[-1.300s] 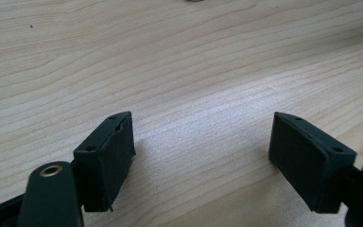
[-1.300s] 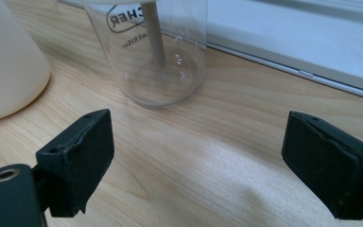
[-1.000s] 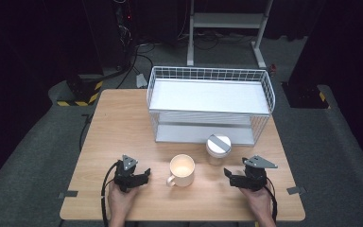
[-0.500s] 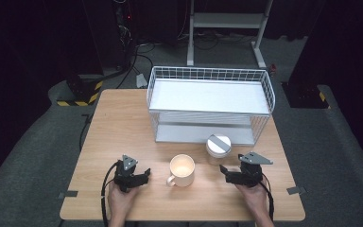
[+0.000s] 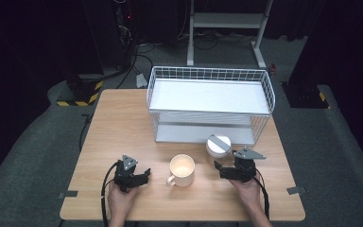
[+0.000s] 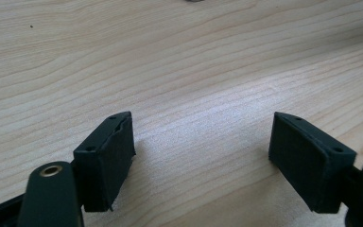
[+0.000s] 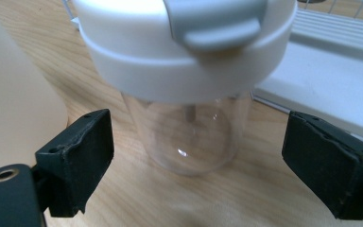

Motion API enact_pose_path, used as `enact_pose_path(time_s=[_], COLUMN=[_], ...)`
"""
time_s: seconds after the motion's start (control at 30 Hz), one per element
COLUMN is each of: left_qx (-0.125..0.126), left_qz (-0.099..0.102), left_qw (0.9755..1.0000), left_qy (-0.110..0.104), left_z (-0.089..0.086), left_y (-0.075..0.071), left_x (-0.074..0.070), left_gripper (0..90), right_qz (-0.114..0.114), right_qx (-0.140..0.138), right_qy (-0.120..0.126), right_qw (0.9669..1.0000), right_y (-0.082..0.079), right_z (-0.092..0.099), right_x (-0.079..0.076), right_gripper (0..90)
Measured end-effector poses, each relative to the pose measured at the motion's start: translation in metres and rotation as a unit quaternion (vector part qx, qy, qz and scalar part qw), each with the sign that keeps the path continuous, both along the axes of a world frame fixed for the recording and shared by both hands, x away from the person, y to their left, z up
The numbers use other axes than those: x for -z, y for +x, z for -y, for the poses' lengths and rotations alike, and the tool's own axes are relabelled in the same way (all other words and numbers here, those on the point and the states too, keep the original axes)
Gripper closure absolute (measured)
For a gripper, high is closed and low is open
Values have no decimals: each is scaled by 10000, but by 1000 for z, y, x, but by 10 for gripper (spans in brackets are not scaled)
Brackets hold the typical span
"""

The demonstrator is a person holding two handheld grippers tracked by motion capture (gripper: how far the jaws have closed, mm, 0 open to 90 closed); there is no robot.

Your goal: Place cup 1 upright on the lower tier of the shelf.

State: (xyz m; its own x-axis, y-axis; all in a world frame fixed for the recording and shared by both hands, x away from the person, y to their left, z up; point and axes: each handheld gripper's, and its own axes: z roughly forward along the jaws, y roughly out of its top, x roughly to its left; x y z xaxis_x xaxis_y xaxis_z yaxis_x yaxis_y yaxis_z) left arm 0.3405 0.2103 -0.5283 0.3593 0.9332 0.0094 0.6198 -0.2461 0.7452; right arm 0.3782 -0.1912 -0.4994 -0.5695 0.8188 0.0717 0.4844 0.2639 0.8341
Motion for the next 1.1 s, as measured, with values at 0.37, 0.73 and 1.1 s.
enact_pose_path(time_s=[0.37,0.73,1.1], left_qx=[5,4,-1], left_qz=[3,2,0], left_qw=[10000,10000,10000], left_qy=[10,10,2], left_z=[0,0,0], left_y=[0,0,0], left_x=[0,0,0], left_gripper=[233,233,233], right_qz=[-25,-21,-21], right_qx=[32,38,77], right_qy=[-31,-64,-63], right_qw=[10000,10000,9999], right_y=[9,18,27], right_z=[-8,-16,-27], right_x=[6,5,3], right_gripper=[98,98,100])
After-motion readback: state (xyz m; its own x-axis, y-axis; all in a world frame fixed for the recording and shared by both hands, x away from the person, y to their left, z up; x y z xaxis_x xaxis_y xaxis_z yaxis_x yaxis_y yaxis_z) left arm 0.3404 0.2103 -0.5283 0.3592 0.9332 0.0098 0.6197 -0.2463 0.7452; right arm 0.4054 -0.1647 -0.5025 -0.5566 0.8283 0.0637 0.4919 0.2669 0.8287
